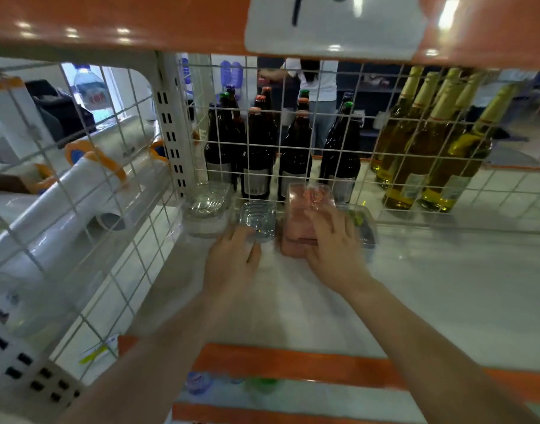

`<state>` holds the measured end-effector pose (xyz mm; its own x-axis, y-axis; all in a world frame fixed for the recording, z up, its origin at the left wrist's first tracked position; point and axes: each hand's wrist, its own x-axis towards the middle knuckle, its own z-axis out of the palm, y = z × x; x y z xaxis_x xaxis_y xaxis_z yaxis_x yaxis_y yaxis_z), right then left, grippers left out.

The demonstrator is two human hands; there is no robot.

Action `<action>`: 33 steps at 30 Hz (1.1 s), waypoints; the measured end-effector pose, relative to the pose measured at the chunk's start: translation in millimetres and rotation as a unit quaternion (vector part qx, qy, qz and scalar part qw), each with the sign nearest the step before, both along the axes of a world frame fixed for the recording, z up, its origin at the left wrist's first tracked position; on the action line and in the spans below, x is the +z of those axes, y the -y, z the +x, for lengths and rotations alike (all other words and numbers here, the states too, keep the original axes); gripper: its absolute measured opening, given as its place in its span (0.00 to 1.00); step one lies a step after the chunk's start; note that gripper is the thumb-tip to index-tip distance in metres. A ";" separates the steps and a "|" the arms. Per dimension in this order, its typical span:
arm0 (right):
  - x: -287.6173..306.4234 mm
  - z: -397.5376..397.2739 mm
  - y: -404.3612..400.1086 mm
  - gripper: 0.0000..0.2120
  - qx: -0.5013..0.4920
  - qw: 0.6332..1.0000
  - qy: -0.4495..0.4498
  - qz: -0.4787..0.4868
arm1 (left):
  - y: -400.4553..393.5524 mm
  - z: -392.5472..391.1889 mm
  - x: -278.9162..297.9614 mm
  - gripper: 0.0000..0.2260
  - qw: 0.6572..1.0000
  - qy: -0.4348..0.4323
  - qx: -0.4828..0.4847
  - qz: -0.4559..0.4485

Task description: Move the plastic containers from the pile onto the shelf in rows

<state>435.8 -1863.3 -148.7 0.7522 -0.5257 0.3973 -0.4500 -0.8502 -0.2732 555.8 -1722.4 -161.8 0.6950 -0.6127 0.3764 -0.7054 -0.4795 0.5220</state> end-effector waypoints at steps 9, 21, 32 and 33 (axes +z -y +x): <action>13.5 -96.9 18.4 0.32 -0.077 0.995 -0.015 0.066 | 25.5 -79.5 -0.5 0.09 0.994 -0.053 -0.095 0.022; 27.6 -319.0 49.7 0.28 -0.209 0.974 -0.017 0.085 | 97.7 -252.4 3.5 0.05 0.967 -0.099 -0.226 0.058; 22.5 -513.1 71.0 0.25 -0.349 0.930 0.020 0.112 | 165.1 -427.7 4.0 0.08 0.919 -0.075 -0.369 0.116; 20.5 -523.4 74.5 0.26 -0.358 0.926 0.018 0.117 | 171.7 -437.6 4.1 0.08 0.916 -0.078 -0.376 0.118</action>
<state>-87.6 -1937.8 -128.2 0.1654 -0.9596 0.2274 -0.8622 -0.2527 -0.4391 118.2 -1894.1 -157.7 0.0765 -0.9917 0.1034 -0.8083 -0.0010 0.5888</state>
